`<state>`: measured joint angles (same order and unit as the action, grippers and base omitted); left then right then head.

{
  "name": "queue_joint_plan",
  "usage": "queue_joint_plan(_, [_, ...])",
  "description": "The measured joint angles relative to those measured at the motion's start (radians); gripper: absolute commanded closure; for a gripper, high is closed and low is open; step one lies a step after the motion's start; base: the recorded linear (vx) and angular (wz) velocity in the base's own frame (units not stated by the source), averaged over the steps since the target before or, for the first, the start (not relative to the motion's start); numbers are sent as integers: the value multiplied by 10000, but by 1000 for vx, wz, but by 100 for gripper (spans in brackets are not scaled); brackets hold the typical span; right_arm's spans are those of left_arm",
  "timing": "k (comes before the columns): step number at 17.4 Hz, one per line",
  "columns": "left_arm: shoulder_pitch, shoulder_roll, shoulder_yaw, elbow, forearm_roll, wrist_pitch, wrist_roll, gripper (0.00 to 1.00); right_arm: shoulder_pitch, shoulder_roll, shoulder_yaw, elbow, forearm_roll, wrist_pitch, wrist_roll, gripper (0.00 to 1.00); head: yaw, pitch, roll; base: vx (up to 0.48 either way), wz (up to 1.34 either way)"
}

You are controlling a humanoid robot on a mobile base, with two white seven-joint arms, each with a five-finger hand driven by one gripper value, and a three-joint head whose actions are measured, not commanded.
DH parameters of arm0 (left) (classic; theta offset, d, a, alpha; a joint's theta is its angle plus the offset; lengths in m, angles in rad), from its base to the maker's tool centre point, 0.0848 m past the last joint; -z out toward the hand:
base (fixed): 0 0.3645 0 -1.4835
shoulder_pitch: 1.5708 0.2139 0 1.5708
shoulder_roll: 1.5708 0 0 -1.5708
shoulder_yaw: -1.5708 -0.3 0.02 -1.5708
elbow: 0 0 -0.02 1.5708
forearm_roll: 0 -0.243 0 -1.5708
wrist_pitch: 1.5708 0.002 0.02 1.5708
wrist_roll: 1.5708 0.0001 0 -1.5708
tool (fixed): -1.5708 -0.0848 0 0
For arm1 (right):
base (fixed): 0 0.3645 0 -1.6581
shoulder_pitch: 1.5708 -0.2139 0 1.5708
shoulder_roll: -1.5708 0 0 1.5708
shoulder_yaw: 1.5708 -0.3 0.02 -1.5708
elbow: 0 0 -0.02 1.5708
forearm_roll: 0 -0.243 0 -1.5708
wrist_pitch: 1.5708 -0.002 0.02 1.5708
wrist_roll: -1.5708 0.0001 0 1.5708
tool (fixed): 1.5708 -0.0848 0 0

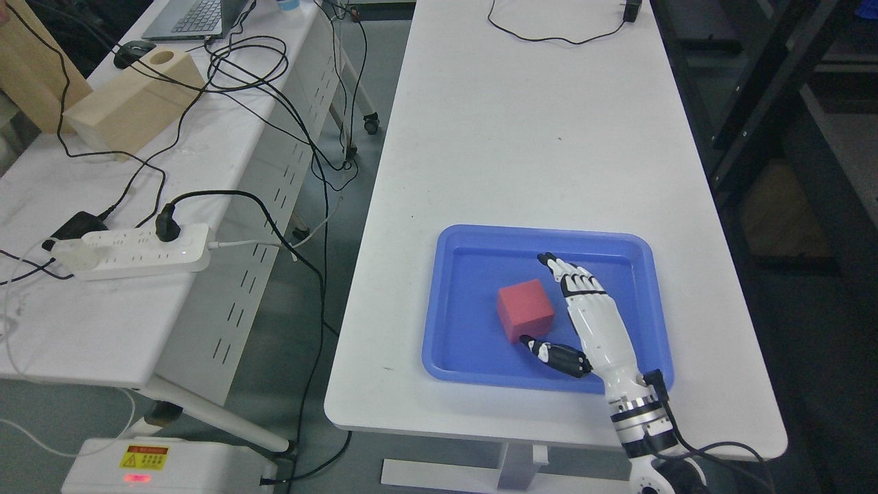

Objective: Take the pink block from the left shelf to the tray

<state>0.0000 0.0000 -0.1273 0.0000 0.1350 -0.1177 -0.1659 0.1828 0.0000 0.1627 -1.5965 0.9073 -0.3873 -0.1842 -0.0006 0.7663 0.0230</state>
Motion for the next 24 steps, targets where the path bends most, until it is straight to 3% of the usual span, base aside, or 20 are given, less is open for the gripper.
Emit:
queue_joint_plan(11, [0,0,0,0,0,0,0,0,17,0,-1294,-17,-3228,-122,721,1,0,0,0,-4,0])
queue_joint_plan(18, [0,0,0,0,0,0,0,0,153,0,-2015,-37,-5132,-1518,803,1,0,0,0,-85,-1])
queue_joint_plan(24, [0,0,0,0,0,1,0,0,224,0,-2407,-101,-6760,-1251,864,1,0,0,0,-168,-10])
